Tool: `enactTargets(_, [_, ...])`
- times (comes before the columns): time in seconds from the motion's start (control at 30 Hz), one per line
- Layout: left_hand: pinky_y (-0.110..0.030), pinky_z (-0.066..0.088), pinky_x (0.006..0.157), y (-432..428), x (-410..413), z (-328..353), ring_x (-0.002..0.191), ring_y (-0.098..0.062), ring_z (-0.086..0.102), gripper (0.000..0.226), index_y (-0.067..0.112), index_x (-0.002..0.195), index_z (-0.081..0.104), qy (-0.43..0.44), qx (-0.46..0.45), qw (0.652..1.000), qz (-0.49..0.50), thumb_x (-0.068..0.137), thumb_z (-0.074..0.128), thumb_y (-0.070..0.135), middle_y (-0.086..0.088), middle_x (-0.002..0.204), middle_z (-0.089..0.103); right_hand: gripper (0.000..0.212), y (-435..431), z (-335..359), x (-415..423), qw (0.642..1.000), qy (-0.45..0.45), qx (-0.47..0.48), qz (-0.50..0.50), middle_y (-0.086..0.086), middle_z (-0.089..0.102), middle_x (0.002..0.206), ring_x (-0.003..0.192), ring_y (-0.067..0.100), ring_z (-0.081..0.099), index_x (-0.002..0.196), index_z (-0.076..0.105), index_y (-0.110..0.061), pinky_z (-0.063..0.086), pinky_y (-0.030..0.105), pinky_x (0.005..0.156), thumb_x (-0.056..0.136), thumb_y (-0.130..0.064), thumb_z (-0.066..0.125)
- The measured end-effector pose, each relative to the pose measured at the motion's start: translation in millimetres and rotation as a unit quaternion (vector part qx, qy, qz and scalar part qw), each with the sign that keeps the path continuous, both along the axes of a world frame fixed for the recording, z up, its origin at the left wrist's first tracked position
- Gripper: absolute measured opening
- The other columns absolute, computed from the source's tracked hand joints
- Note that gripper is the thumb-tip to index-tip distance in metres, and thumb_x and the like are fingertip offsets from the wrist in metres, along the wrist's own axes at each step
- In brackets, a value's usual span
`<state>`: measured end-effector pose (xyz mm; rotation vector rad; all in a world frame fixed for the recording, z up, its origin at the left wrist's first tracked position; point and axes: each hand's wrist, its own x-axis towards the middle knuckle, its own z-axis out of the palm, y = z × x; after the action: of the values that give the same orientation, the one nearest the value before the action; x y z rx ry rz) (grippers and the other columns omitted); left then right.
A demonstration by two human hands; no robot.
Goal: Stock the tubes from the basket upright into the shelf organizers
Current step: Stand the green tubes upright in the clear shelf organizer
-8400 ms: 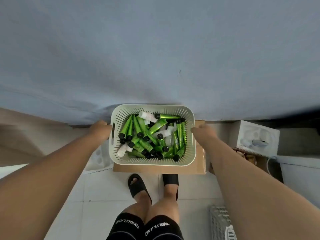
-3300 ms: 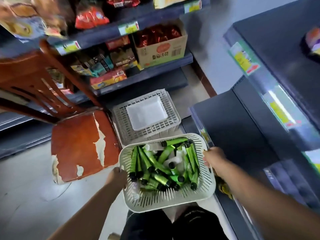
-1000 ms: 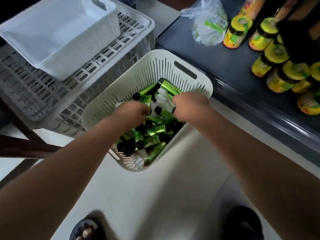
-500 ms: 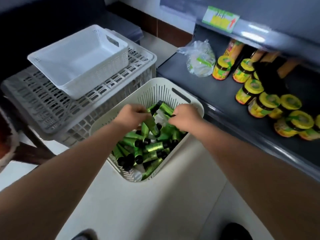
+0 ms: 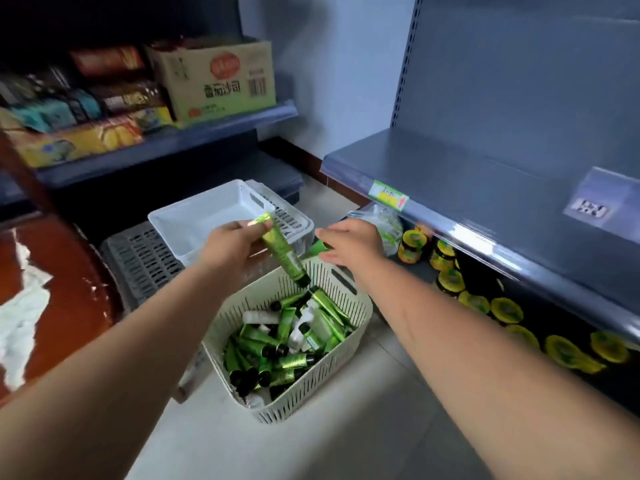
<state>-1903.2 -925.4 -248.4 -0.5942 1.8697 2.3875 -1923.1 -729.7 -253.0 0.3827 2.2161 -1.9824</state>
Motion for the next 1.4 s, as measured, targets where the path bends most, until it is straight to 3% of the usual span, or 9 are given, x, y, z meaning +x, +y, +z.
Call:
enactTargets(0.13, [-0.038,0.059,0.090,16.7,32.2,29.0,0.075,-0.017,0.070,0.016,0.010,0.103,0.065,0.002,0.086,0.993,0.081,0.094,0.072,0.021,-0.005,0.082,0.071,0.009,10.0,9.8,42.4,0.991,0.019,-0.127,-0.047,0.012,0.076,0.095,0.074,0.031,0.077,0.095,0.072,-0.008,0.064,0.039,0.077,0.087,-0.007,0.076])
enactTargets(0.37, [-0.037,0.050,0.069,92.3,64.0,87.8,0.070,-0.023,0.058,0.015,0.011,0.104,0.055,0.015,0.228,0.960,0.161,0.102,0.048,0.025,-0.008,0.083,0.055,0.036,33.4,47.4,77.3,0.973,0.040,-0.210,-0.086,0.007,0.071,0.107,0.080,0.018,0.073,0.116,0.068,-0.007,0.063,0.032,0.074,0.083,0.009,0.070])
enactTargets(0.53, [-0.028,0.054,0.055,116.4,63.4,114.5,0.055,-0.020,0.057,0.008,0.008,0.089,0.055,0.011,0.104,0.991,0.081,0.092,0.061,0.012,-0.008,0.073,0.052,0.038,42.1,66.2,83.0,0.936,0.019,-0.320,-0.143,0.015,0.070,0.093,0.074,0.020,0.071,0.115,0.068,0.002,0.062,0.035,0.083,0.079,0.012,0.072])
enactTargets(0.67, [-0.044,0.054,0.088,126.9,58.1,113.8,0.076,-0.028,0.058,0.011,0.006,0.089,0.058,0.051,0.064,0.996,0.041,0.097,0.064,0.011,-0.014,0.087,0.055,0.012,60.4,74.1,77.0,0.890,0.019,-0.443,-0.103,0.023,0.069,0.101,0.092,0.028,0.071,0.096,0.064,0.007,0.059,0.040,0.093,0.088,0.015,0.061])
enactTargets(0.77, [-0.044,0.048,0.086,134.7,52.8,105.5,0.090,-0.029,0.056,0.020,-0.002,0.110,0.063,0.084,0.057,0.995,0.009,0.101,0.055,0.014,-0.019,0.102,0.057,0.011,81.9,83.0,79.2,0.876,0.022,-0.478,-0.059,0.022,0.067,0.103,0.101,0.029,0.067,0.097,0.060,0.006,0.056,0.035,0.095,0.095,0.014,0.052])
enactTargets(1.0, [-0.034,0.057,0.071,155.9,37.2,100.5,0.082,-0.027,0.066,0.034,-0.002,0.130,0.059,0.126,0.102,0.987,0.006,0.103,0.047,0.016,-0.019,0.105,0.067,0.026,115.1,97.3,86.8,0.897,0.027,-0.442,-0.014,0.029,0.061,0.129,0.110,0.032,0.066,0.123,0.055,0.013,0.063,0.035,0.080,0.097,0.011,0.050])
enactTargets(1.13, [-0.042,0.056,0.085,194.5,27.3,108.5,0.095,-0.026,0.070,0.029,0.006,0.122,0.064,0.130,0.155,0.979,-0.014,0.105,0.043,0.013,-0.010,0.105,0.073,0.016,134.7,96.6,85.0,0.907,0.046,-0.418,-0.030,0.023,0.067,0.106,0.096,0.028,0.069,0.100,0.061,0.004,0.061,0.034,0.087,0.099,0.010,0.045])
enactTargets(1.27, [-0.041,0.060,0.081,234.3,4.3,105.2,0.086,-0.024,0.073,0.024,0.006,0.109,0.066,0.111,0.144,0.982,-0.056,0.105,0.043,0.014,-0.009,0.095,0.075,0.042,155.9,87.1,70.2,0.924,0.105,-0.361,-0.070,0.024,0.070,0.109,0.093,0.034,0.071,0.130,0.053,-0.002,0.059,0.041,0.088,0.093,0.015,0.046])
enactTargets(1.4, [-0.036,0.059,0.072,270.7,-21.8,104.3,0.086,-0.024,0.075,0.021,0.007,0.105,0.065,0.106,0.060,0.988,-0.092,0.104,0.045,0.011,-0.014,0.100,0.076,0.047,190.3,70.7,60.0,0.912,0.129,-0.365,-0.138,0.023,0.068,0.099,0.087,0.033,0.071,0.120,0.057,-0.009,0.060,0.039,0.088,0.087,0.023,0.045])
